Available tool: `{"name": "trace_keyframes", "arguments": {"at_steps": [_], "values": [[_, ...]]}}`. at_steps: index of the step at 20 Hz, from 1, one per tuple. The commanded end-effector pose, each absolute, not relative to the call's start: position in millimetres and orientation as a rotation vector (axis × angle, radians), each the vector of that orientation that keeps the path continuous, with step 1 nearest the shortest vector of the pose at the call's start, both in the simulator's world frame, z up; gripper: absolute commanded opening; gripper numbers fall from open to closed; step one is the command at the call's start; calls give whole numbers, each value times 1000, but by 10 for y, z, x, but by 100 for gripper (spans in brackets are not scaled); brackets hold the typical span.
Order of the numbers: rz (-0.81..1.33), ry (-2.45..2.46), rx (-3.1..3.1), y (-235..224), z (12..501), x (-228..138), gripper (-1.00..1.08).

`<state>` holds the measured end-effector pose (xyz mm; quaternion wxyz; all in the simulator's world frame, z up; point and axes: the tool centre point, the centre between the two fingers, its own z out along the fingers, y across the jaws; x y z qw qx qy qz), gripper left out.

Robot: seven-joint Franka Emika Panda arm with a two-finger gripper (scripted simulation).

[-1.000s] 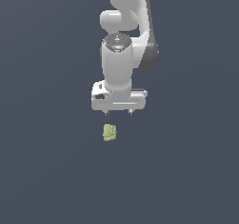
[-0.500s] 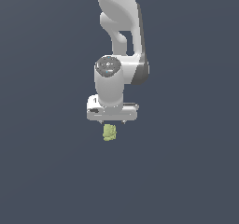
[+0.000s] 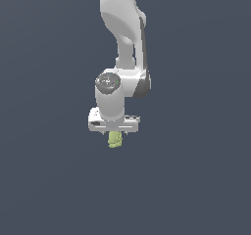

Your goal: Pick up the object and move it to a goal position.

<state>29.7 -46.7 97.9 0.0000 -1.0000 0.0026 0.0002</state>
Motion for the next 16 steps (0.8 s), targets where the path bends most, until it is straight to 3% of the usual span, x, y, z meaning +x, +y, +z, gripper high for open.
{"name": "trace_keyframes", "arguments": {"at_steps": [1, 16], "values": [[1, 8, -3142, -469, 977, 297, 100], [0, 8, -3142, -472, 469, 295, 100]]}}
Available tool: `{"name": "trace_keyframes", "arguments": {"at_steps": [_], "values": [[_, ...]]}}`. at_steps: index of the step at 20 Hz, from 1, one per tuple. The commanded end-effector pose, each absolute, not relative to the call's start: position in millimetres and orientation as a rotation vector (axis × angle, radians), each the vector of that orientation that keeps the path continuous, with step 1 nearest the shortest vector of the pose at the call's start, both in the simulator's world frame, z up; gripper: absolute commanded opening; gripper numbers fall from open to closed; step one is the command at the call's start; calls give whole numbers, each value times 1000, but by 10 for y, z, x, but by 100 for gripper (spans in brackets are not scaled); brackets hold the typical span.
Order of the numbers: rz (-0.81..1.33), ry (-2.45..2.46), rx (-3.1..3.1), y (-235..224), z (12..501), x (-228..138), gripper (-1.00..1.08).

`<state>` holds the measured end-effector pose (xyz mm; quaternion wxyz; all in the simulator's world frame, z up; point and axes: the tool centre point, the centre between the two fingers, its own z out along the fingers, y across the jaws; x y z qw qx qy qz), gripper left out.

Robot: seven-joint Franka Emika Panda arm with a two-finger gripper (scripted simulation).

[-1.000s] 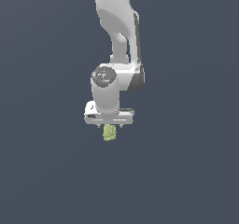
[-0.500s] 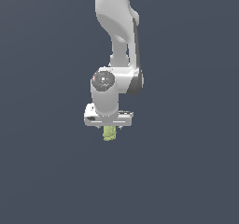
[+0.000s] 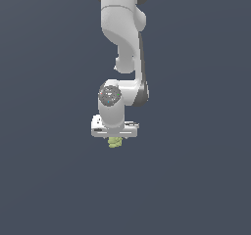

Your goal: Pick up the object and move it to a goal position.

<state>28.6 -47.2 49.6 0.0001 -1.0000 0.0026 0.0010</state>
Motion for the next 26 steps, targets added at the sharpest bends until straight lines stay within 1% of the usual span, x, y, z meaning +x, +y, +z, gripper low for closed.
{"name": "trace_keyframes", "arguments": {"at_steps": [1, 2, 3, 17, 21, 26], "values": [[0, 8, -3142, -473, 465, 299, 100], [0, 8, -3142, -473, 466, 301, 100], [0, 8, -3142, -473, 466, 301, -100], [-1, 7, -3141, -434, 524, 309, -100], [-1, 7, -3141, -324, 693, 329, -100], [-1, 8, -3142, -94, 1050, 371, -100]]}}
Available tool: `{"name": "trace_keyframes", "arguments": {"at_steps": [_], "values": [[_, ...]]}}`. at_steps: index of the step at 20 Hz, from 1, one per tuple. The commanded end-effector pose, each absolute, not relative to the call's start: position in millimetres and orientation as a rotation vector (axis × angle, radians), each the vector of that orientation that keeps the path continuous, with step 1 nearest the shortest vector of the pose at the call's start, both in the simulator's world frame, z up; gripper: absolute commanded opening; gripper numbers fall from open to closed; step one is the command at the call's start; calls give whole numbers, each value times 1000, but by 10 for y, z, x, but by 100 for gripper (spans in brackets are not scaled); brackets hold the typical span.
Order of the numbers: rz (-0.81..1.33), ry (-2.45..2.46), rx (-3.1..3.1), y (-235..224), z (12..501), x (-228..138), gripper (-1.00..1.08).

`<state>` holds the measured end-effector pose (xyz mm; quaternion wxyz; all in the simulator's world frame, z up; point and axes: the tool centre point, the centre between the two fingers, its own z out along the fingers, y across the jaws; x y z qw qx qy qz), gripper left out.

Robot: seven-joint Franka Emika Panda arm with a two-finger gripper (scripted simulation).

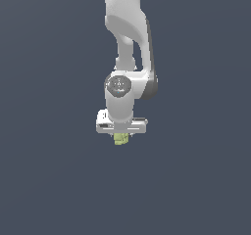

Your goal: Pick up the object and move it to a goal position.

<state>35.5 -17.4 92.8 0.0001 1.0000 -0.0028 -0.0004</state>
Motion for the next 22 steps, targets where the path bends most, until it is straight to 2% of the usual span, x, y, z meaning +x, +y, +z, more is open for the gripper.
{"name": "trace_keyframes", "arguments": {"at_steps": [1, 22], "values": [[1, -8, 3141, -37, 1138, 382, -100], [0, -9, 3141, 1255, 3151, 681, -100]]}}
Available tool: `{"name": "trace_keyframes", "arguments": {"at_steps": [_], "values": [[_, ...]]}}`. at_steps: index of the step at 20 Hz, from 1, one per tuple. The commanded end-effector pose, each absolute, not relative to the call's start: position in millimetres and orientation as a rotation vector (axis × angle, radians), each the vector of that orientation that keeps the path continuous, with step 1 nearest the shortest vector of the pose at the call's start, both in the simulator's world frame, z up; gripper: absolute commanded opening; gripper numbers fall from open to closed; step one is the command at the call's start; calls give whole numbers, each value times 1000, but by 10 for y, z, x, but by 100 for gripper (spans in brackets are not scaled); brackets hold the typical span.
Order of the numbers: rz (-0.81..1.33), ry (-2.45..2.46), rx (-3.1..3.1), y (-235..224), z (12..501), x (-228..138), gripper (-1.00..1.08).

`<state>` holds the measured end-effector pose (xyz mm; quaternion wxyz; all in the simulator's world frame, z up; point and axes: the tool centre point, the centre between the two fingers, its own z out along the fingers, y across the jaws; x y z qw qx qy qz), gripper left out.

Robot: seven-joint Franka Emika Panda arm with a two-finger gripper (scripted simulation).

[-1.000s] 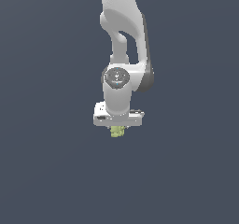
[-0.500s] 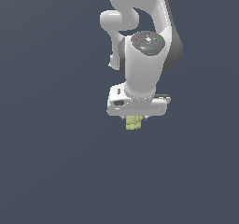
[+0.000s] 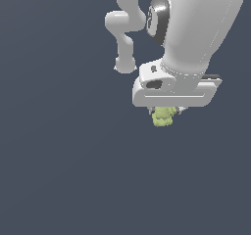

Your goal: Pick up the object and move it to a goal position.

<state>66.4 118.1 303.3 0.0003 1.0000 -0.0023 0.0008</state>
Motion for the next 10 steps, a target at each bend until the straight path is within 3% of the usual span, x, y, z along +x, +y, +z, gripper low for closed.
{"name": "trace_keyframes", "arguments": {"at_steps": [1, 10], "values": [[0, -9, 3141, 1297, 3216, 694, -100], [0, -9, 3141, 1537, 3583, 776, -100]]}}
